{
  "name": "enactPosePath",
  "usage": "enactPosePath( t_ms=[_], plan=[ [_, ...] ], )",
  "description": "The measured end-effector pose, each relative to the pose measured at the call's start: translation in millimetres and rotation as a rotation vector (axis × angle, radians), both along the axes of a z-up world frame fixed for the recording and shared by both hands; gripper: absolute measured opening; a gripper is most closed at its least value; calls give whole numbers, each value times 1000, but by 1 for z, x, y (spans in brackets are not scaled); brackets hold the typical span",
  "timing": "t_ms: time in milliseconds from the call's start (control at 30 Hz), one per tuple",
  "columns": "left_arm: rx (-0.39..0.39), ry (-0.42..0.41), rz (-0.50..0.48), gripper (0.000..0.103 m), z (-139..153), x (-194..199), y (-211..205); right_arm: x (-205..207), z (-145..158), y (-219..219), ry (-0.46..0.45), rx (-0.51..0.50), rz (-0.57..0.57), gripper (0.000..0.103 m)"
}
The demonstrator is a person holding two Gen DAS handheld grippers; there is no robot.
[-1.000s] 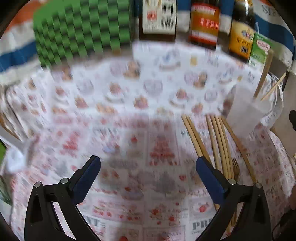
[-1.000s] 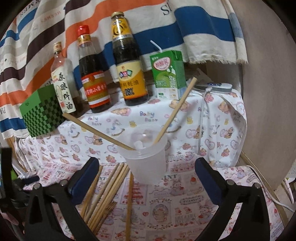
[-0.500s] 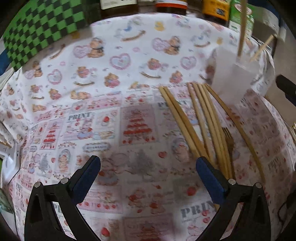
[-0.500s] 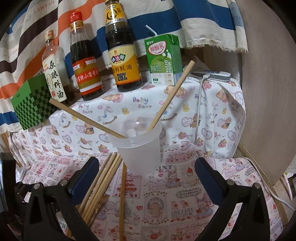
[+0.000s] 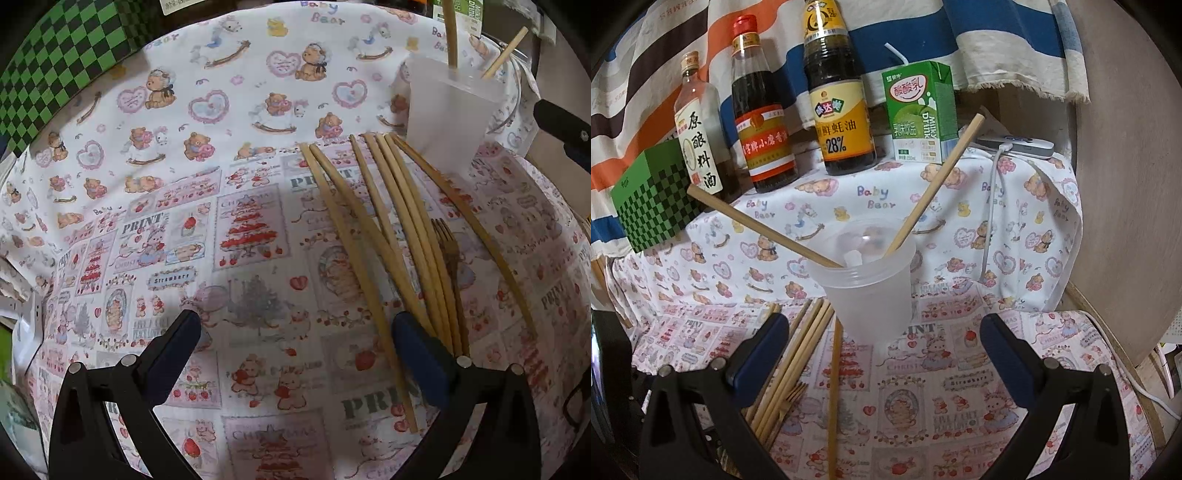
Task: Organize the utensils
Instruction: 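Lower the left gripper onto the chopstick pile and close on a chopstick, then lift the chopstick with the left gripper while the right gripper grasps another chopstick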
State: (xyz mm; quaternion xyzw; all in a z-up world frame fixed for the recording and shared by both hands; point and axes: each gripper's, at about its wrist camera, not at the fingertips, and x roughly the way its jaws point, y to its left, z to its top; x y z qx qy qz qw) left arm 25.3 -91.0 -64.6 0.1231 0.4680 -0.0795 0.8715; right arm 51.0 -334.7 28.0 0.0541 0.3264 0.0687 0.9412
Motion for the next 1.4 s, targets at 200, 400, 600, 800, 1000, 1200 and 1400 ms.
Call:
enactPosePath(
  t_ms=[200,400,600,800,1000,1200,1400],
  plan=[
    [-87,35,-47,65,3,4,4,-1,0,3,-2,-16,8,103],
    [-149,60,-54,6,10,0,5,0,-2,2,6,-15,1,103],
    [-241,-61,37,5,33,-4,29,0,-3,5,14,-31,16,103],
    [-372,-369,101,5,86,-30,64,-3,-4,15,29,-22,93,103],
    [-452,-596,151,5,115,-47,93,-5,-13,38,120,-74,178,80],
    [-473,-616,182,5,118,-46,107,0,-38,51,293,-84,231,46],
    [-451,-632,201,6,114,-47,111,-6,-52,60,343,-132,227,37]
  ],
)
